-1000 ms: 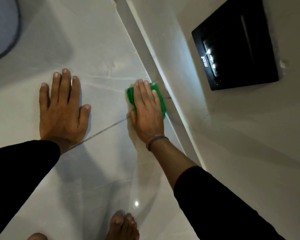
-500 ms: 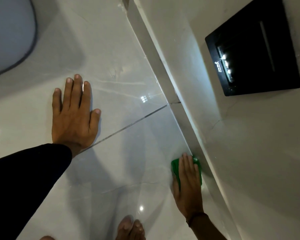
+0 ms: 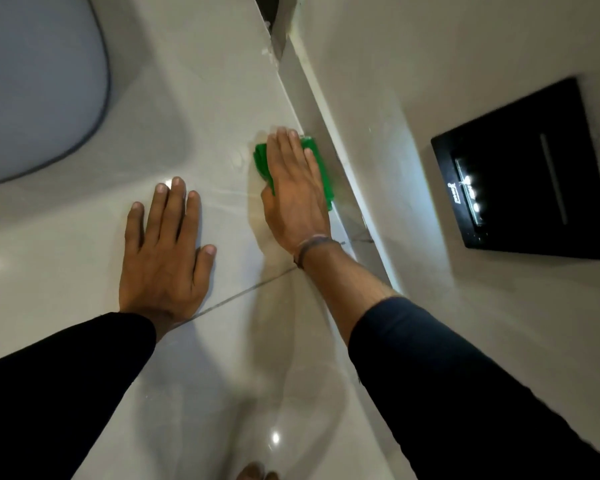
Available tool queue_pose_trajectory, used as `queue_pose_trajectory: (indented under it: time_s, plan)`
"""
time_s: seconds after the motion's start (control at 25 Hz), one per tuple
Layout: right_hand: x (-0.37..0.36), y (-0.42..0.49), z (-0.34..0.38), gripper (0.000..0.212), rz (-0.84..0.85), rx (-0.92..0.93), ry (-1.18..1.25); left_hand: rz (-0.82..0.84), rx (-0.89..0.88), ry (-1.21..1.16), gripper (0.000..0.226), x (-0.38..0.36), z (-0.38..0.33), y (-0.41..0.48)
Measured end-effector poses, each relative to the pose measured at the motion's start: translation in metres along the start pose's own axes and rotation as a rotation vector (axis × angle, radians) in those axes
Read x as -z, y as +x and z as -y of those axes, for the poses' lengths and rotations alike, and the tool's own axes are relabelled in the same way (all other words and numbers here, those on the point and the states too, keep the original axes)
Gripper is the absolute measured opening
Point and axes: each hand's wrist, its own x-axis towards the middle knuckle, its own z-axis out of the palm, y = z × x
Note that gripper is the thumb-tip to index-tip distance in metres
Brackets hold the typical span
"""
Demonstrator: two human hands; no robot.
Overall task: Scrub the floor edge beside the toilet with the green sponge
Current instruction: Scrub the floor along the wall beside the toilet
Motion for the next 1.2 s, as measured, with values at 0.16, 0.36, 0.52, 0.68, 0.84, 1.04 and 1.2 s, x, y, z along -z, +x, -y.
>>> queue_pose_trajectory:
  time_s: [0.16, 0.36, 0.52, 0.68, 0.84, 1.04, 1.2]
  plan:
    - [0.004, -0.08, -0.025, 0.083, 0.048, -0.005, 0.02, -0.006, 0.0, -0.004, 0.079, 0.0, -0.001, -0.001]
    - [0.011, -0.097, -0.031, 0.083, 0.143, -0.02, -0.017, 0.002, 0.01, -0.003, 0.078, 0.0, -0.001, -0.002]
    - [0.014, 0.012, 0.003, 0.077, 0.054, 0.069, 0.017, 0.008, 0.006, 0.0, 0.078, 0.001, -0.002, -0.001]
    - [0.009, 0.092, 0.033, 0.073, 0.02, 0.084, -0.05, 0.067, 0.041, -0.011, 0.078, 0.001, -0.003, -0.001]
    - [0.01, 0.071, 0.025, 0.074, 0.005, 0.077, 0.005, 0.067, 0.032, -0.011, 0.077, 0.003, -0.003, 0.001]
    - [0.018, 0.055, 0.016, 0.075, 0.059, 0.114, 0.005, 0.063, 0.018, -0.008, 0.077, 0.003, -0.004, 0.0]
    - [0.013, 0.121, 0.041, 0.072, 0.04, 0.109, -0.097, 0.091, 0.031, -0.026, 0.077, 0.003, -0.003, -0.001]
